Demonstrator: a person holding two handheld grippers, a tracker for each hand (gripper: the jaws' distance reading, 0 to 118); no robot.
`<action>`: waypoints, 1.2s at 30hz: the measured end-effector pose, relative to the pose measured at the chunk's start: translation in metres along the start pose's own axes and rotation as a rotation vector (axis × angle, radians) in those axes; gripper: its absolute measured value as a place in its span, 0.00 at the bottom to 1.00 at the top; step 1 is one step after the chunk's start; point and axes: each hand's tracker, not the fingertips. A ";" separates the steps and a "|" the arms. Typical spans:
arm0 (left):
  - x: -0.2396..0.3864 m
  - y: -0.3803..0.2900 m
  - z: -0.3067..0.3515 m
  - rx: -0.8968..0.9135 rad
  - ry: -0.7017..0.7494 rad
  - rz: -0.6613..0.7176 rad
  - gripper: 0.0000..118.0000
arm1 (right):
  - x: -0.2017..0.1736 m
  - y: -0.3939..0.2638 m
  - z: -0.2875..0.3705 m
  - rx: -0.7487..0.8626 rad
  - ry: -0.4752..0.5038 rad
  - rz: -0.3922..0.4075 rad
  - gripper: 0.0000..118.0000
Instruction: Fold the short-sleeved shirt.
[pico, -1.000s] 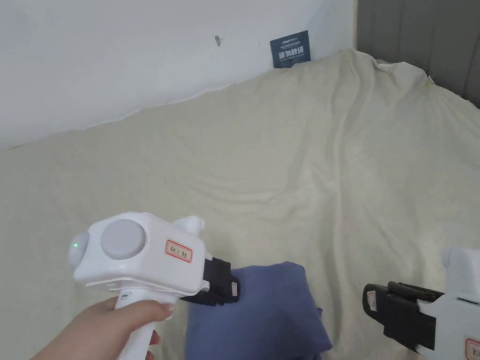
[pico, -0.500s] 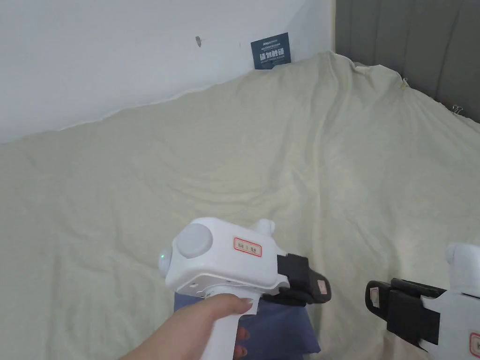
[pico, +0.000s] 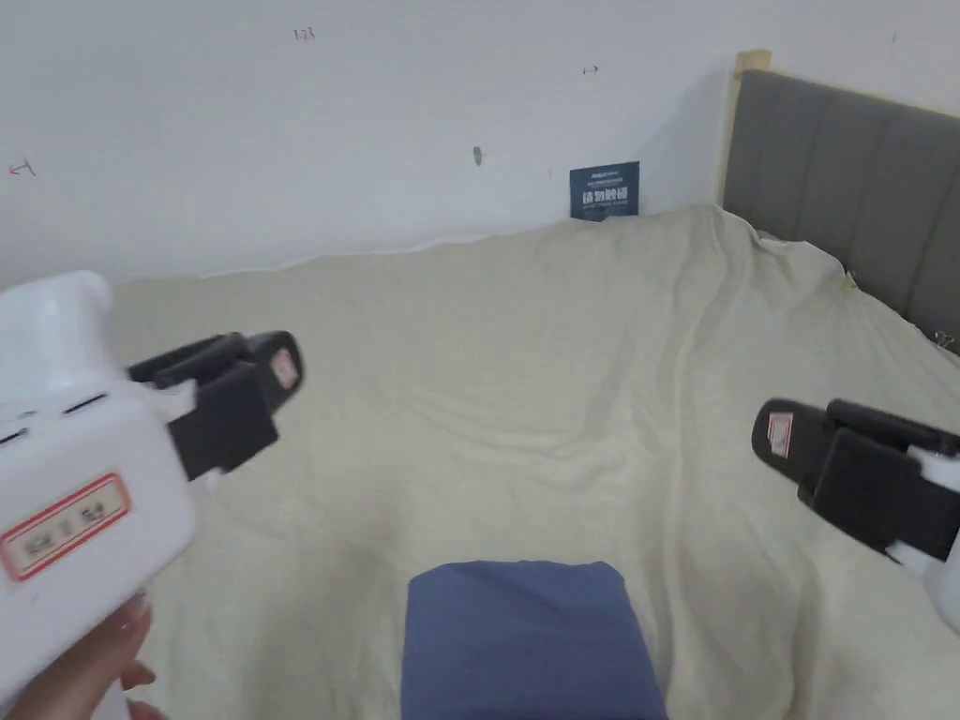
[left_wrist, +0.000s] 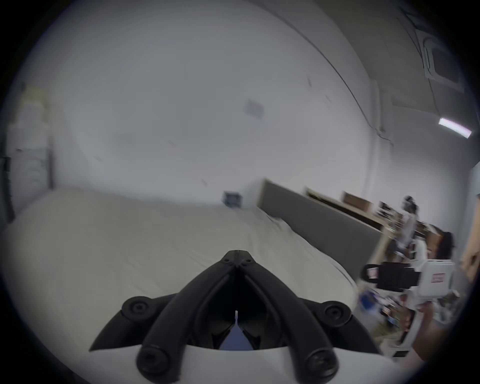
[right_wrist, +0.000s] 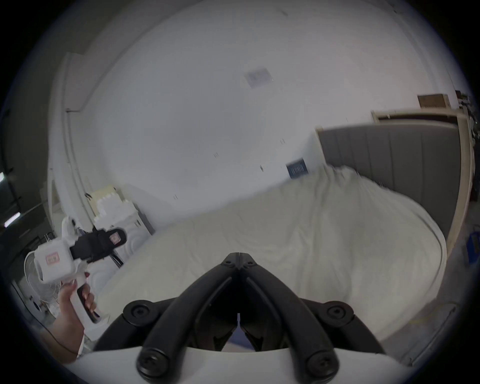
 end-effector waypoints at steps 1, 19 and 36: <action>-0.002 -0.002 0.014 0.041 0.058 -0.011 0.00 | -0.008 0.001 0.002 0.045 0.003 0.027 0.00; -0.003 -0.114 0.050 0.119 0.497 -0.188 0.00 | -0.020 -0.094 0.012 0.256 -0.293 0.273 0.00; 0.000 -0.092 0.057 0.212 0.251 -0.069 0.00 | -0.019 -0.058 0.003 0.258 -0.188 0.215 0.00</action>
